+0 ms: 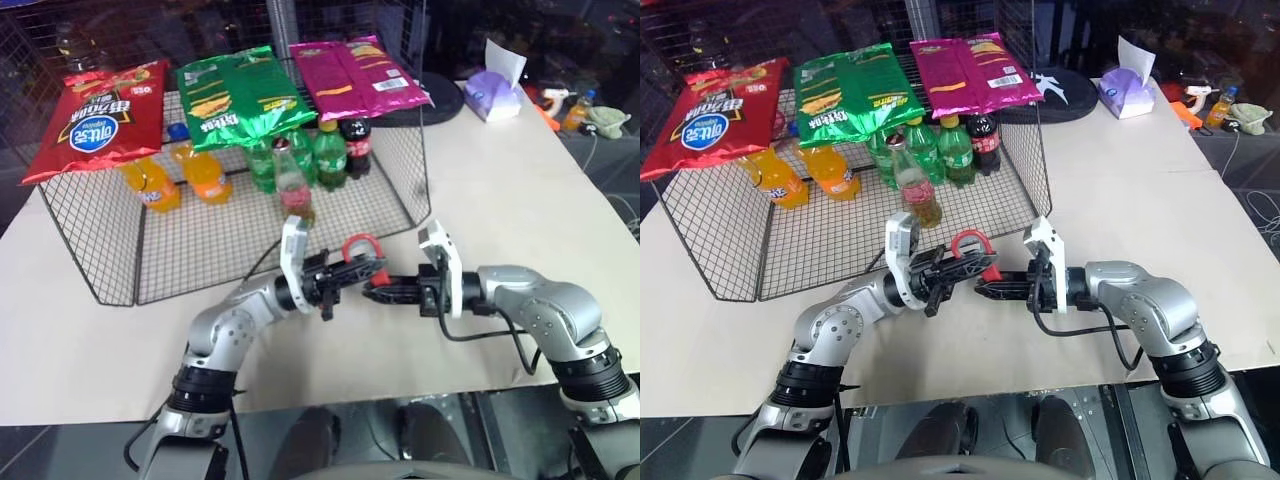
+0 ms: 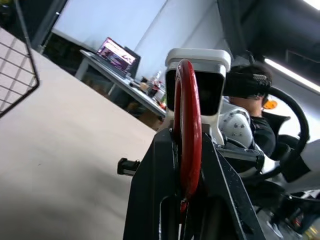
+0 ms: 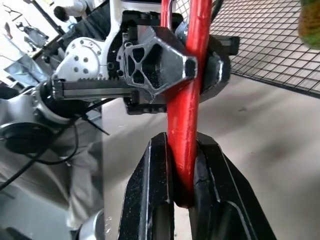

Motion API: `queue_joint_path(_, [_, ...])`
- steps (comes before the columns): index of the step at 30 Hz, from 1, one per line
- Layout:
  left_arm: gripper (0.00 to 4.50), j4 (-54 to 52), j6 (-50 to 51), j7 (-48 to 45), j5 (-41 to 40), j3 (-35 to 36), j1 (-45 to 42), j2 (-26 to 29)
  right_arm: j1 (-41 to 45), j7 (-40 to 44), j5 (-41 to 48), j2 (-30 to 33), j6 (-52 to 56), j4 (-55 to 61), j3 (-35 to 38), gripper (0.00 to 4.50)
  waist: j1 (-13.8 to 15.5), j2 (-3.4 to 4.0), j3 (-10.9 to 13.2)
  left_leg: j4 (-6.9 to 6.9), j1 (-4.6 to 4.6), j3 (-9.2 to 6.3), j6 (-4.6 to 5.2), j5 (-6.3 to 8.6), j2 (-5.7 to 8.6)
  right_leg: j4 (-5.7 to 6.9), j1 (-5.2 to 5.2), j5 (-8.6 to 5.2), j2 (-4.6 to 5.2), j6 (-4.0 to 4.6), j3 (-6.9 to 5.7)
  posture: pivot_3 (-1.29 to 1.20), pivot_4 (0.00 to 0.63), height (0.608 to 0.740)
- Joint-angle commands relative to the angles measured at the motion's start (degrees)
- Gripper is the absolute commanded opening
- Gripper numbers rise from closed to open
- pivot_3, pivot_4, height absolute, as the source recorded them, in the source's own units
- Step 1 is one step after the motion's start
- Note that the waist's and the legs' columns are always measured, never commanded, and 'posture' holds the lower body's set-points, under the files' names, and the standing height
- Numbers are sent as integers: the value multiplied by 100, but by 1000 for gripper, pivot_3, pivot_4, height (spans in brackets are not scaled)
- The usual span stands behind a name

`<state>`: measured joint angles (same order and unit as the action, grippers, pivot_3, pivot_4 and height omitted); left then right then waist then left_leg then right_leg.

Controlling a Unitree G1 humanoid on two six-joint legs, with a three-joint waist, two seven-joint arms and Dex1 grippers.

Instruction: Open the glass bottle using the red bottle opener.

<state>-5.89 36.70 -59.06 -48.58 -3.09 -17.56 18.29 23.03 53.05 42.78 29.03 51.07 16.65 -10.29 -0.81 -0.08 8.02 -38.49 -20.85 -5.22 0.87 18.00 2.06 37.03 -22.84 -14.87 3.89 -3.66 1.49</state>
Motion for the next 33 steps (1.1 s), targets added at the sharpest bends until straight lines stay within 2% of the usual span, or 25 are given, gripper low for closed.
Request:
queue_joint_path(1, [0,54,-174,214,336,113,-23,112,83,131,21,67,-34,180,-9,8,1,0,0,0,0,0,0,0,0,0,0,0,0,0,0,0,150,740])
queue_joint_path(7, [0,6,-291,350,450,132,33,38,75,108,-127,-11,-155,162,-107,8,3,0,0,0,-1,0,0,0,0,0,0,0,1,0,0,0,150,740])
queue_joint_path(10, [1095,-33,-365,408,478,166,77,-3,22,54,-222,-62,-224,137,-111,0,4,0,0,0,0,0,0,0,0,0,0,0,1,0,0,0,150,740])
queue_joint_path(12, [2112,-67,-445,472,542,190,103,-31,-31,-20,-270,-112,-231,105,-81,0,3,0,0,0,0,-1,0,0,0,0,-1,0,1,0,0,0,150,740])
queue_joint_path(13, [2426,-83,-479,510,568,206,115,-50,-60,-54,-297,-127,-249,96,-65,0,3,0,0,0,0,-1,0,0,0,0,-1,0,2,0,0,0,150,740])
queue_joint_path(14, [3000,-97,-520,562,595,225,132,-71,-102,-96,-338,-134,-279,88,-47,0,4,0,0,0,-1,-1,0,0,0,0,-1,0,2,0,0,0,150,740])
queue_joint_path(15, [3333,-120,-527,589,592,261,153,-68,-173,-152,-453,-129,-441,28,20,0,4,0,0,0,-1,-1,0,0,0,0,-2,0,2,0,0,0,150,740])
queue_joint_path(16, [3848,-152,-528,611,589,284,178,-68,-234,-192,-531,-121,-558,-2,73,0,11,-1,0,0,-2,-1,0,0,0,0,-3,0,3,0,0,0,150,740])
queue_joint_path(17, [4242,-212,-521,648,581,307,220,-53,-298,-261,-582,-114,-648,-57,177,0,14,0,0,0,-2,-1,0,0,0,-1,-3,0,4,0,0,0,150,740])
queue_joint_path(18, [4381,-322,-508,697,561,342,326,-29,-379,-371,-697,-114,-888,-178,360,0,12,0,0,0,-3,-1,0,0,1,-1,-3,0,5,0,0,0,150,740])
queue_joint_path(24, [4381,-1076,-723,1198,659,545,936,-32,-750,-720,-936,36,-1395,-437,1084,0,17,-1,0,2,-8,4,0,0,2,0,-12,0,9,0,6,0,150,740])
queue_joint_path(28, [4381,-1386,-1928,2585,2193,669,1182,-311,-1025,-971,-976,31,-1687,-387,1591,0,25,-1,0,6,-10,8,-1,0,-4,2,-17,0,14,0,10,0,150,740])
queue_joint_path(30, [4381,-1344,-2499,3312,3263,536,1158,-295,-1088,-1062,-986,-42,-1821,-341,1696,0,29,-1,0,6,-9,11,-1,0,-3,2,-17,0,12,0,12,0,150,740])
queue_joint_path(33, [4381,-1227,-2767,3874,3947,445,1099,-322,-1111,-1148,-957,-144,-1945,-296,1784,0,29,-1,0,6,-8,17,0,0,-1,4,-17,1,3,-1,17,0,150,740])
